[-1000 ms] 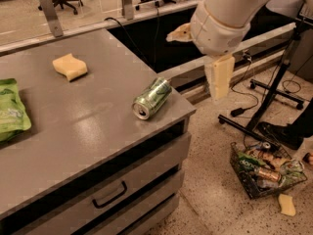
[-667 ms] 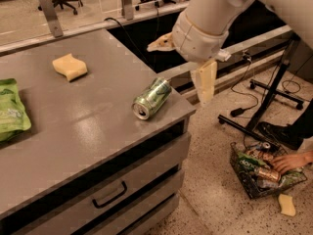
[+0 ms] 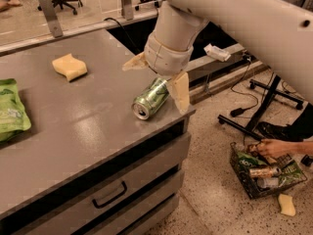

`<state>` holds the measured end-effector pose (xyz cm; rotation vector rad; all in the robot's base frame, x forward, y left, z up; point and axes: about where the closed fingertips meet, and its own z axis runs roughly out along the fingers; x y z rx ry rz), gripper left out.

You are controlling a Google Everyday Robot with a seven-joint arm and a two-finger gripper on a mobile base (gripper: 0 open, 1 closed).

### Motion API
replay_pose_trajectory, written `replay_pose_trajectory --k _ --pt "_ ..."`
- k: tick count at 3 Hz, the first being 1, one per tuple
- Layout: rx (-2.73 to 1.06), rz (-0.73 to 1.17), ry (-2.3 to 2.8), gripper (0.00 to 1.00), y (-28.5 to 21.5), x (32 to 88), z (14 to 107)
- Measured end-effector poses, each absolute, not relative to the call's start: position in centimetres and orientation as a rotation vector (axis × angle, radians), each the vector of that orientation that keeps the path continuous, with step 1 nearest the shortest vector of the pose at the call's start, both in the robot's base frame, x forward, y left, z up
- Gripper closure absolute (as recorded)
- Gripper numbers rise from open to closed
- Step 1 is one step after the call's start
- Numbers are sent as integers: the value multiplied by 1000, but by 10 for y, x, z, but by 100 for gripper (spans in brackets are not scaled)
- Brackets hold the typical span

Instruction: Place green can upright

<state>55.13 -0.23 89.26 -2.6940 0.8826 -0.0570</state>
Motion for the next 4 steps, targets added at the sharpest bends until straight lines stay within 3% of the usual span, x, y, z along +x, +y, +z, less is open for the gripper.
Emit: replay_pose_trajectory --k 2,3,4 --pt "-2732 -59 906 0 21 560 857" --pt "-2731 -68 987 15 24 564 845" --pt "-2736 -82 1032 38 27 560 842"
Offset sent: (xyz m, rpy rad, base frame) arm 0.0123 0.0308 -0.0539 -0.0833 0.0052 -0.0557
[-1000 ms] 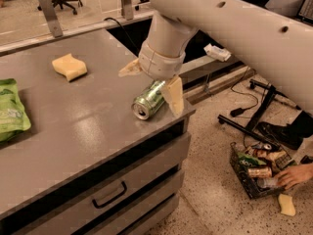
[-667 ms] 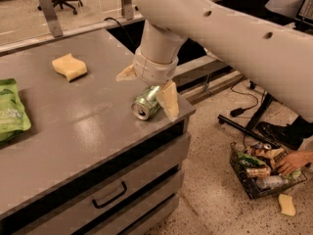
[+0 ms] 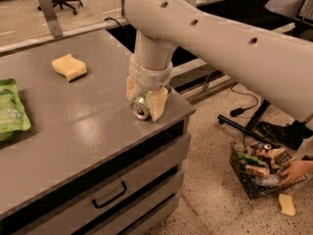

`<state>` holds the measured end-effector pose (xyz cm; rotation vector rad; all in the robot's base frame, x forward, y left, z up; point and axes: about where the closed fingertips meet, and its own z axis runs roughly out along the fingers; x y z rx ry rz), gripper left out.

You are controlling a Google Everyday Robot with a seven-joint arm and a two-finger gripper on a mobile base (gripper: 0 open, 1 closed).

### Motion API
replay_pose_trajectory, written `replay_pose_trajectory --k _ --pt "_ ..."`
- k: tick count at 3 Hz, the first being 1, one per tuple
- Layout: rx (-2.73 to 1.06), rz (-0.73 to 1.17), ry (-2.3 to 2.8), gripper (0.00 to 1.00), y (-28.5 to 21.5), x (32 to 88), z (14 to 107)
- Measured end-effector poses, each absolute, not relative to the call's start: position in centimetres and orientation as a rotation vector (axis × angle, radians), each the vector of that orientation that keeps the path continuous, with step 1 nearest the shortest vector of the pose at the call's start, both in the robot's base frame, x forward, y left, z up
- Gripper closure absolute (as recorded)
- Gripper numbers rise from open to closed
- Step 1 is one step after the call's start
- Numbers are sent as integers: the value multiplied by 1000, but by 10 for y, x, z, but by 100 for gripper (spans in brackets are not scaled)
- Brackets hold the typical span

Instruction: Place green can upright

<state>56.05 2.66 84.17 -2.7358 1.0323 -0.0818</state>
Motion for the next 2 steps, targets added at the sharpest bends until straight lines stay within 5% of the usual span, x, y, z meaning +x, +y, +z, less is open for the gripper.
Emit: replay_pose_trajectory --k 2 --pt "-2662 28 1128 85 14 535 872"
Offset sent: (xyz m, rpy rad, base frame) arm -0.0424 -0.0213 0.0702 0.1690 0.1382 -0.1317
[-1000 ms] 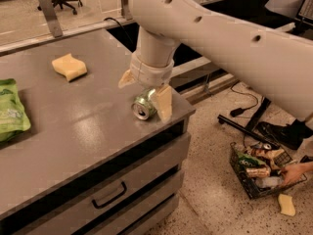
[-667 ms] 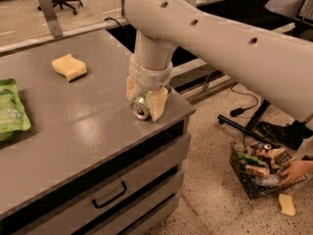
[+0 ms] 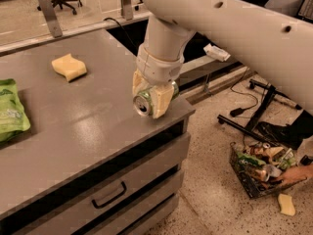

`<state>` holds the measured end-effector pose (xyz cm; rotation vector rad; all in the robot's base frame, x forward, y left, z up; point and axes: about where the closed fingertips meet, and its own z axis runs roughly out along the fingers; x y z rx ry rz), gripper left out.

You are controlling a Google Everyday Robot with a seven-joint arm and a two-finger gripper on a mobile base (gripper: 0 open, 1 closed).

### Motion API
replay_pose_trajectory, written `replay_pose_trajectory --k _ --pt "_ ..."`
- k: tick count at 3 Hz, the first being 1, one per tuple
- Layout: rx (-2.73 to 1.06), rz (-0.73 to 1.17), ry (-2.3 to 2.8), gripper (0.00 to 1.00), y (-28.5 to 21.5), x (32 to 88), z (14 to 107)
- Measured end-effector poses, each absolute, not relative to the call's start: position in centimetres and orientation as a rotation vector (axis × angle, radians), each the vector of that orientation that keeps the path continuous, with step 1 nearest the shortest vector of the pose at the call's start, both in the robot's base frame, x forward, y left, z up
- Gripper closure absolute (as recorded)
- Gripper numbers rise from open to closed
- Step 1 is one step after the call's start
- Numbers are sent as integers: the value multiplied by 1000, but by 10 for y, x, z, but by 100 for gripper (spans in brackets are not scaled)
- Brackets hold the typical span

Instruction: Place green can upright

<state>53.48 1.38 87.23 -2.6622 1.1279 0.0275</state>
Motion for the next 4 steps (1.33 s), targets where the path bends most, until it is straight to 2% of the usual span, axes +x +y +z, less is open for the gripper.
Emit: replay_pose_trajectory --k 1,2,3,4 --pt "-2542 180 1173 100 2 525 912" --pt "-2382 410 1177 100 -8 524 952" --pt "-2295 435 1091 100 8 524 989" --pt "-2284 428 1090 100 11 527 989"
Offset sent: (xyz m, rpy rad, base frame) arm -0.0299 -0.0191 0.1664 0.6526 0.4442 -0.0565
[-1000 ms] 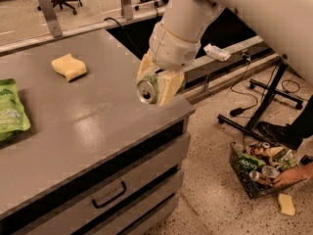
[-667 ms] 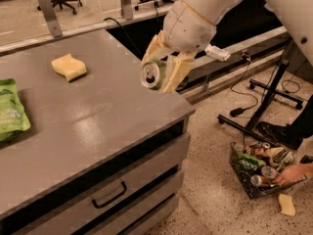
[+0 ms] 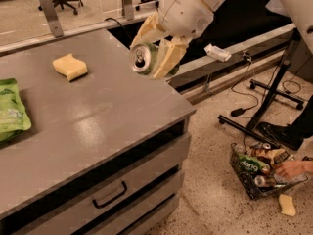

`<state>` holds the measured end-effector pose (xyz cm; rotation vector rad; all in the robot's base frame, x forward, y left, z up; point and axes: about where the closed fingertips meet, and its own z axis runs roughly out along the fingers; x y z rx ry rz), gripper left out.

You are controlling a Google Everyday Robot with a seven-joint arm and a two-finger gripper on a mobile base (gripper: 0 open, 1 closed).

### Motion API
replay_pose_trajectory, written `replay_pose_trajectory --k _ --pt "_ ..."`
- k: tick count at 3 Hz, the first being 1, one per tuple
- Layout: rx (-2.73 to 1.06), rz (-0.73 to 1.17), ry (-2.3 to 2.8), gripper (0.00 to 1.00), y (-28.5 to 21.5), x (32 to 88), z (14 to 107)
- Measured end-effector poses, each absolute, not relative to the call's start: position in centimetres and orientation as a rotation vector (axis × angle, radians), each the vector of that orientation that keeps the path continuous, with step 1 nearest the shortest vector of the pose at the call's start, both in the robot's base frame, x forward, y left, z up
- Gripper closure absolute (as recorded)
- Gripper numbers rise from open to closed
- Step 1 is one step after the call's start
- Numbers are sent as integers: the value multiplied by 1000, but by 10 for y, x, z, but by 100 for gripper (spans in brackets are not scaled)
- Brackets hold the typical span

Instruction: Place green can upright

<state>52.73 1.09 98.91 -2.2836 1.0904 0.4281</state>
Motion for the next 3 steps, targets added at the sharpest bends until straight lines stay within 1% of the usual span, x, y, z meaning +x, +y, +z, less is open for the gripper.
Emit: replay_pose_trajectory --k 1,2,3 --pt "-2191 521 996 100 23 528 985" --pt "-1965 719 791 100 45 532 968" --pt "-1769 946 624 100 68 521 972"
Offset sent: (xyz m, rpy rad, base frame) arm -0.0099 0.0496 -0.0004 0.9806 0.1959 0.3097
